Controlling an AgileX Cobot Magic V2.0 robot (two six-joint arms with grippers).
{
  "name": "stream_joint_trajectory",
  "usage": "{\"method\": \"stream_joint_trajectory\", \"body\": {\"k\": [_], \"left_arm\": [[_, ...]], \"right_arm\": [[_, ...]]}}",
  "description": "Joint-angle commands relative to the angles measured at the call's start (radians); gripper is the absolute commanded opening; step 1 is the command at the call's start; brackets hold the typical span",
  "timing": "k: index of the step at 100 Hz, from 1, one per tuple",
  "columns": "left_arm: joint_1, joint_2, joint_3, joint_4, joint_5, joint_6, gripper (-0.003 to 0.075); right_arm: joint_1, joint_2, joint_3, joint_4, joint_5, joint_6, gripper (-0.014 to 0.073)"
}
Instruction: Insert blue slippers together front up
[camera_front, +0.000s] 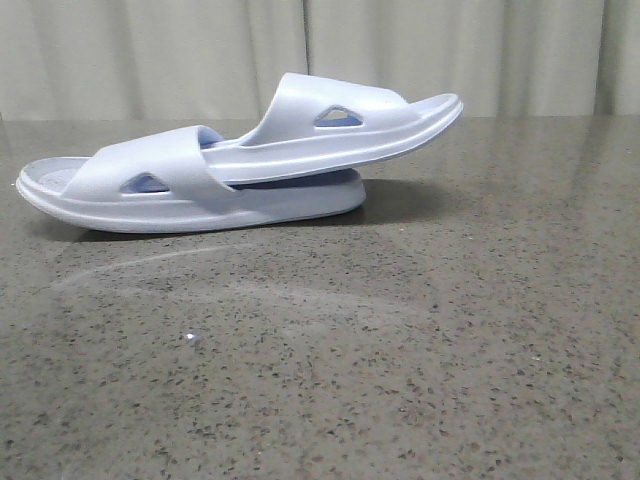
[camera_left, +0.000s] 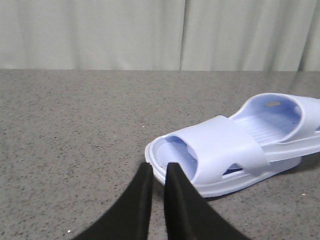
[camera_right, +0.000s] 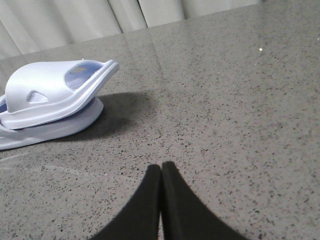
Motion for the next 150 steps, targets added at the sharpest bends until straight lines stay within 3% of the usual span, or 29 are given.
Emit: {"method": "stream_joint_trajectory", "body": {"k": [1,9,21,28,35,70,102,115,150], "left_arm": [[-0.021,0.003,-0.025,0.065,-0.057,-0.095,0.0015],[-0.019,-0.014,-0.022,0.376,-0.094,-0.436,0.0015],[-0.016,-0.069,-0.001,0.999,-0.122,-1.107,0.0015],[-0.016,-0.121,0.03,1.245,-0.128,-1.352,0.0015],[-0.007,-0.18,0.066,1.386,-0.13,-1.484,0.0015],[0.184,-0.426,0.217,1.479,-0.134,-1.501,0.0015],[0.186,-0.506,0.255,1.556,-0.079,-1.501,0.0015],[0.186,-0.506,0.255,1.516,-0.018,-1.501,0.0015],[0.186,-0.506,0.255,1.511,-0.017,-1.501,0.0015]], "right_arm": [[0.002,0.002,-0.026,0.022,-0.017,-0.012,-0.008],[0.002,0.002,-0.026,0.022,-0.017,-0.012,-0.008],[0.002,0.002,-0.026,0.022,-0.017,-0.012,-0.008],[0.002,0.002,-0.026,0.022,-0.017,-0.012,-0.008],[0.002,0.002,-0.026,0.022,-0.017,-0.012,-0.008],[0.002,0.002,-0.026,0.022,-0.017,-0.012,-0.008],[0.002,0.002,-0.026,0.022,-0.016,-0.012,-0.008],[0.002,0.002,-0.026,0.022,-0.016,-0.012,-0.008],[0.002,0.002,-0.026,0.022,-0.016,-0.012,-0.008]]}}
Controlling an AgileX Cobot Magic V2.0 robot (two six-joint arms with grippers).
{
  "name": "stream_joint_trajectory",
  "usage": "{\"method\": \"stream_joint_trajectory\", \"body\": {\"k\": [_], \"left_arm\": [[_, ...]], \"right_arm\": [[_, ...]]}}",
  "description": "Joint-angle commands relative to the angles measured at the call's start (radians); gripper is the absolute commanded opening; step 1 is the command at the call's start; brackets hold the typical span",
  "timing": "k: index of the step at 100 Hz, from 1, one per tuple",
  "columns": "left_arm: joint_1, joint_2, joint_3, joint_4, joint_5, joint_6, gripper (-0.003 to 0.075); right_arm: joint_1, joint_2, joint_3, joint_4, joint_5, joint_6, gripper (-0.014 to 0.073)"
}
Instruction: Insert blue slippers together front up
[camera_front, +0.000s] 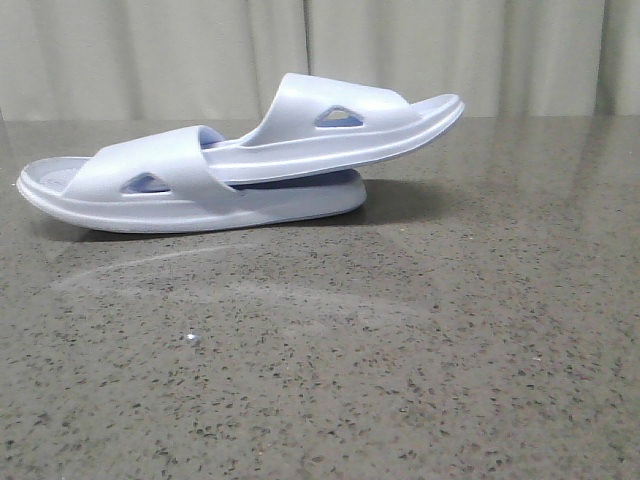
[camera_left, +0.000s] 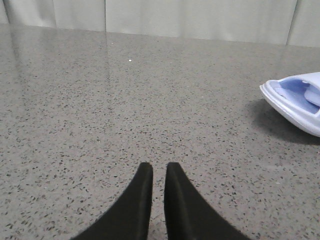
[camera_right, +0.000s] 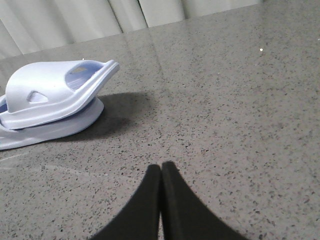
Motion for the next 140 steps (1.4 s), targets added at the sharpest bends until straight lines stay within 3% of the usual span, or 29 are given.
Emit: {"method": "stream_joint_trajectory", "body": {"k": [1,52,82,91,108,116,123,140], "left_arm": [[0.002,-0.03,0.008,-0.012,-0.07,-0.011,0.0015],[0.002,-0.03,0.008,-0.012,-0.07,-0.011,0.0015],[0.002,-0.03,0.008,-0.012,-0.07,-0.011,0.0015],[0.002,-0.03,0.008,-0.012,-0.07,-0.011,0.0015],[0.002,-0.03,0.008,-0.012,-0.07,-0.011,0.0015],[0.002,-0.03,0.008,-0.012,-0.07,-0.011,0.0015],[0.002,-0.03,0.008,-0.012,-0.07,-0.011,0.0015],[0.002,-0.03,0.008,-0.012,-0.07,-0.011,0.0015]], "right_arm": [[0.002,0.002,-0.026,0.022,-0.016,-0.01,-0.008],[0.002,0.002,-0.026,0.022,-0.025,-0.01,-0.008],[0.002,0.002,-0.026,-0.001,-0.138,-0.01,-0.008],[0.002,0.002,-0.026,-0.188,-0.136,0.055,-0.008],[0.002,0.002,-0.026,-0.936,-0.154,0.824,-0.008],[0.002,-0.013,-0.026,-1.198,-0.154,1.021,-0.008],[0.002,-0.036,-0.015,-1.279,-0.181,1.06,-0.008],[0.002,-0.147,0.111,-1.308,-0.337,1.06,-0.008]]}}
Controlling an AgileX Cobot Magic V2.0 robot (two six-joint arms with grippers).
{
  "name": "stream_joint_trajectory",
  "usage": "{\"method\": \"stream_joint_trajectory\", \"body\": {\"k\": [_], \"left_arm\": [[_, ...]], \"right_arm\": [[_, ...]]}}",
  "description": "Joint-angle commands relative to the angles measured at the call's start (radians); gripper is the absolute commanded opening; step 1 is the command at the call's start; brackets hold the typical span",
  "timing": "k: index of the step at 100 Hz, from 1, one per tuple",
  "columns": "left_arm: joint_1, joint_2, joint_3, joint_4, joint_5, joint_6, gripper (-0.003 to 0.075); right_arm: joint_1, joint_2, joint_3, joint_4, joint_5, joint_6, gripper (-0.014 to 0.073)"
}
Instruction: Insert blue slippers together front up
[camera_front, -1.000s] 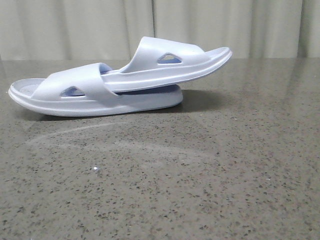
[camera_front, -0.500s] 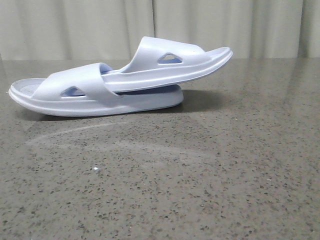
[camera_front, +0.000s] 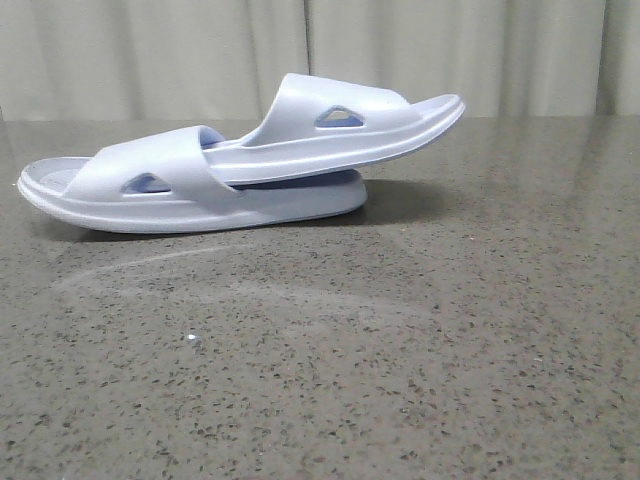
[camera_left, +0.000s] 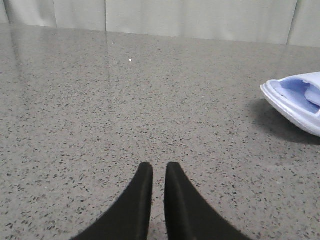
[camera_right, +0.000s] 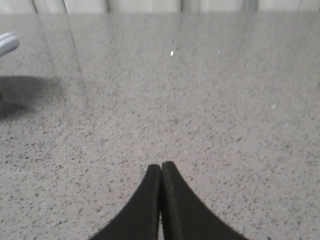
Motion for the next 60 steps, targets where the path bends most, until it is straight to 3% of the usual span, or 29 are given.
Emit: {"method": "stream_joint_trajectory", "body": {"k": [1,19,30,60], "left_arm": [[0.002,-0.03,0.008,-0.012,-0.071,-0.011,0.0015],[0.002,-0.03,0.008,-0.012,-0.071,-0.011,0.0015],[0.002,-0.03,0.008,-0.012,-0.071,-0.011,0.0015],[0.002,-0.028,0.008,-0.012,-0.071,-0.011,0.0015]], "right_arm": [[0.002,-0.059,0.041,-0.043,-0.145,0.02,-0.008],[0.0,-0.258,0.129,-0.06,-0.075,0.024,-0.008],[-0.02,-0.353,0.129,-0.069,0.055,0.024,-0.008],[-0.039,-0.351,0.127,-0.074,0.09,0.024,-0.008]]}}
